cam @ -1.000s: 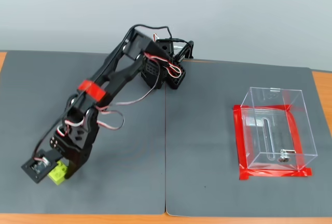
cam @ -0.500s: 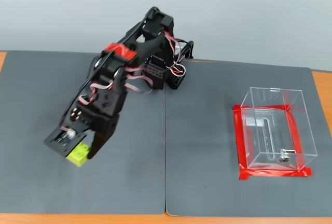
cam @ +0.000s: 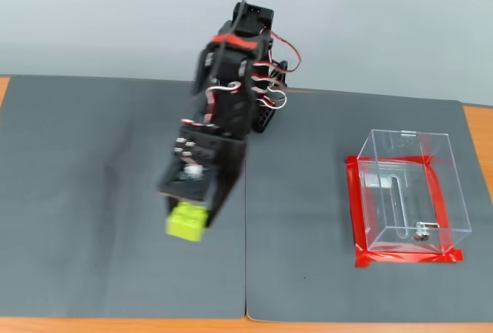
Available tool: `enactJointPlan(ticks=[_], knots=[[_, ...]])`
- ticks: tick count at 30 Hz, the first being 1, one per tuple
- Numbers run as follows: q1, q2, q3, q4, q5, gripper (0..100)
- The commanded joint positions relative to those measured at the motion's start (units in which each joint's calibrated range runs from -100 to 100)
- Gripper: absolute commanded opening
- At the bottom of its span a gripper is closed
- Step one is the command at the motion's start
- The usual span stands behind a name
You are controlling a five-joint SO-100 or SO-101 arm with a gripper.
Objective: Pick the green lego block and place it into the transparent box
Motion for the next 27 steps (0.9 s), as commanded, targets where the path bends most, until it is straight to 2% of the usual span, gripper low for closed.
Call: enactJointPlan(ticks=[1,15,27], knots=[[-6.7,-4.1,-0.5,0.1,0.1,9],[-29.8,-4.9,-0.5,0.1,0.1,9],[-44.0,-5.1,5.5,0.1,0.1,9]])
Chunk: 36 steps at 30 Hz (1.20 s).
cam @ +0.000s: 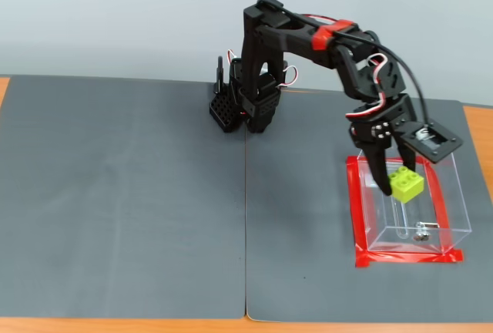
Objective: Pick the green lego block and place it into the transparent box
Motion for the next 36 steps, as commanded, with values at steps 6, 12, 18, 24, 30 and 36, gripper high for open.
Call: enactJointPlan(ticks=[6,12,18,24,30,36], knots=[[-6.7,-2.6,2.7,0.1,-0.1,9],[-10.8,-2.6,6.4,0.1,-0.1,9],[-13.4,-1.7,7.4,-0.6,-0.2,10],[-14.0,-1.5,10.5,-2.2,-0.2,10],[-14.1,-1.5,12.5,-3.2,-0.4,28],[-13.7,-2.3,12.4,-3.1,-0.2,37]])
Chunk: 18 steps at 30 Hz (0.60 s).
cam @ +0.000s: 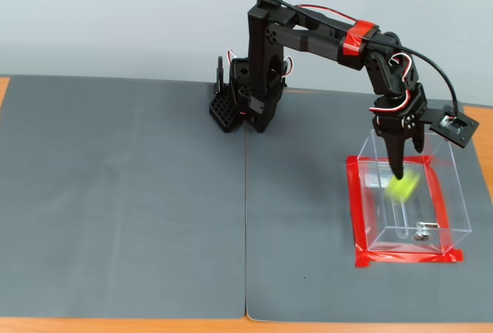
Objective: Pick the green lego block and place it into the transparent box
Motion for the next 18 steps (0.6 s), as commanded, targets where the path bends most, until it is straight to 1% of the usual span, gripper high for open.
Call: enactJointPlan(ticks=[1,4,11,14,15,16,17,18], knots=[[0.3,-2.5,-0.3,-0.6,0.0,37],[1.0,-2.6,-1.1,-0.4,0.0,34],[1.5,-4.5,-1.1,1.1,0.0,33],[1.5,-7.0,-0.2,1.8,0.1,25],[2.6,-8.2,-0.1,1.8,0.1,16],[3.2,-8.8,-0.1,1.7,0.1,12],[4.7,-9.9,-0.1,1.7,0.1,5],[6.9,-11.5,-0.1,1.7,0.1,3]])
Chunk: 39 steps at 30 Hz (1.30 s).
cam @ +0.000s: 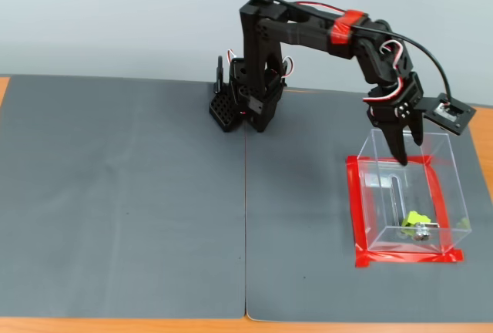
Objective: Pick the green lego block and place it into the transparent box
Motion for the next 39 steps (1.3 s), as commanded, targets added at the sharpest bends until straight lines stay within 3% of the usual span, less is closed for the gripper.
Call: enactJointPlan(ticks=[1,14,24,39], knots=[[5.1,-5.6,-0.2,0.1,0.1,3],[27.3,-16.0,1.7,0.2,0.1,2],[41.8,-40.5,26.5,-0.3,0.1,2],[44.5,-78.8,64.3,-0.6,0.1,2]])
